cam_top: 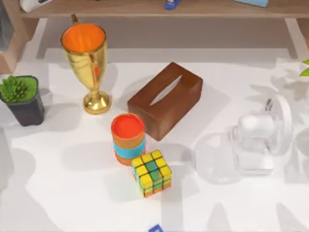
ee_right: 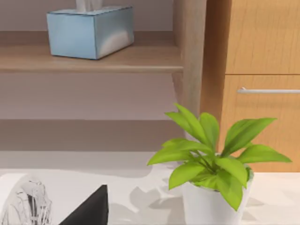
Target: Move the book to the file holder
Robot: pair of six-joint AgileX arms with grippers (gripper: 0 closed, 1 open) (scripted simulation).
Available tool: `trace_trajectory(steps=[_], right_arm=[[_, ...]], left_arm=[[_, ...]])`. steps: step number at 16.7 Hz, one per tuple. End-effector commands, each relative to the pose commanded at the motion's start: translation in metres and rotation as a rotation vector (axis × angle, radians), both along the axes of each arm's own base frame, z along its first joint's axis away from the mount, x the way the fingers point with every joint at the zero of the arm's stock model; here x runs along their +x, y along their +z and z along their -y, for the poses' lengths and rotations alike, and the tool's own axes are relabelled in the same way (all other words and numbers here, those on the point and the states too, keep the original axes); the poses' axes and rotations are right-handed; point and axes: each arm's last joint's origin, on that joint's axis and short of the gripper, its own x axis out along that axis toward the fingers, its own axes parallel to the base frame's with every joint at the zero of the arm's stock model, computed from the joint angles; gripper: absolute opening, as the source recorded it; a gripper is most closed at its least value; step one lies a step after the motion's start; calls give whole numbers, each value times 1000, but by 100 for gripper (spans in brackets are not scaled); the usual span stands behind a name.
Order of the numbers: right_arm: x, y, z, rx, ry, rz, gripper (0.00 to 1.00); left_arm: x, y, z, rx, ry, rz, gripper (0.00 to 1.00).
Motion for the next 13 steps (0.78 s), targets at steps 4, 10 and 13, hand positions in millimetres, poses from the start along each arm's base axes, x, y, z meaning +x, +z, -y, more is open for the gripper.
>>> trace_trajectory(steps=[4,10,13], right_arm=[[0,0,0,0,0,0,100],[0,0,0,0,0,0,100],[0,0,0,0,0,0,100]], left_arm=[[4,3,-1,2,4,8,0],[30,-4,1,0,0,0,0],[30,-4,1,0,0,0,0]])
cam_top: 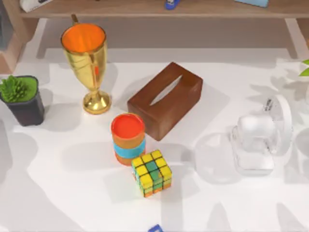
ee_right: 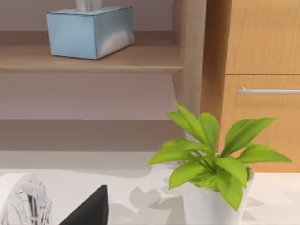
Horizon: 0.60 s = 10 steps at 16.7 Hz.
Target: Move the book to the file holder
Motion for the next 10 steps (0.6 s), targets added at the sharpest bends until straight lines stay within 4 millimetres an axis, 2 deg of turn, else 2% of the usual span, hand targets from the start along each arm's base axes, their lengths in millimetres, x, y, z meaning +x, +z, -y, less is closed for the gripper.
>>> trace_trajectory(steps=[10], right_arm=[[0,0,0,0,0,0,100]], left_arm=[[0,0,0,0,0,0,75]])
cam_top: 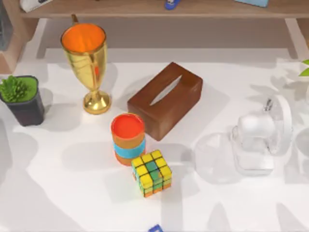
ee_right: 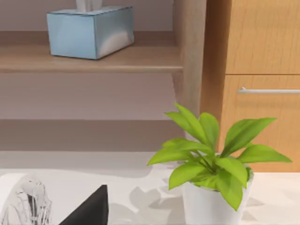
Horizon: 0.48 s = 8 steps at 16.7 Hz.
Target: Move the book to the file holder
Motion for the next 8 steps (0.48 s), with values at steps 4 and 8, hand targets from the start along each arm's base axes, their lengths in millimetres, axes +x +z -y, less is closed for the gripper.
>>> trace_trajectory(steps=[4,8], right_arm=[[0,0,0,0,0,0,100],[0,0,0,0,0,0,100]], left_arm=[[0,0,0,0,0,0,100],[0,0,0,0,0,0,100]])
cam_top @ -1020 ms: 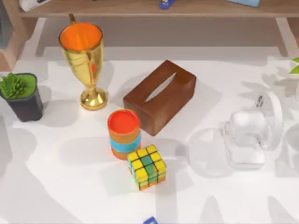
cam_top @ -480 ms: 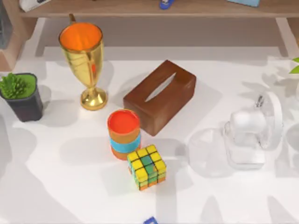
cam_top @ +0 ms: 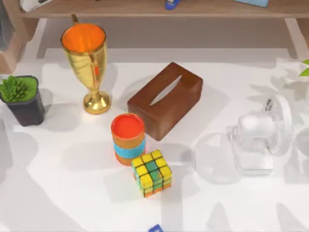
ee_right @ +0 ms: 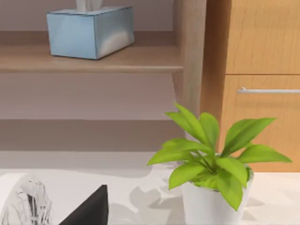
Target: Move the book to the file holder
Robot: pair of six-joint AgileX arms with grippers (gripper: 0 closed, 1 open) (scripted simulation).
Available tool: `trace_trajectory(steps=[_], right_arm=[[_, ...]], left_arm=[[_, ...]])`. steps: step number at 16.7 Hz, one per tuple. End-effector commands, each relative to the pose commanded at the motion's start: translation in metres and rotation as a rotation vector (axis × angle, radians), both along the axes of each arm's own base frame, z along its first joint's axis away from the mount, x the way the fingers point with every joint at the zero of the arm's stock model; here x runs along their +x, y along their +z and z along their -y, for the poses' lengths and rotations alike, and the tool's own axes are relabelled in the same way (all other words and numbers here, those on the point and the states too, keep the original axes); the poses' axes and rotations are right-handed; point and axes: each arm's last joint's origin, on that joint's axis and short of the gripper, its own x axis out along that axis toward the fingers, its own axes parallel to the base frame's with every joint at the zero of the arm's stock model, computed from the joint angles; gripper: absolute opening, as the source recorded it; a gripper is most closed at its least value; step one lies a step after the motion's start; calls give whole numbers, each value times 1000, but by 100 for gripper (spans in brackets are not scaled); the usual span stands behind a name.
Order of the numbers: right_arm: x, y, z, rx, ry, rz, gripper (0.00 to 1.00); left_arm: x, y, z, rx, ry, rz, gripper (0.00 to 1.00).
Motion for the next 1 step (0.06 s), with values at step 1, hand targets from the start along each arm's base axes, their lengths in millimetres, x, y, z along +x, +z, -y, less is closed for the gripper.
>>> trace_trajectory(steps=[1], right_arm=[[0,0,0,0,0,0,100]], left_arm=[[0,0,0,0,0,0,100]])
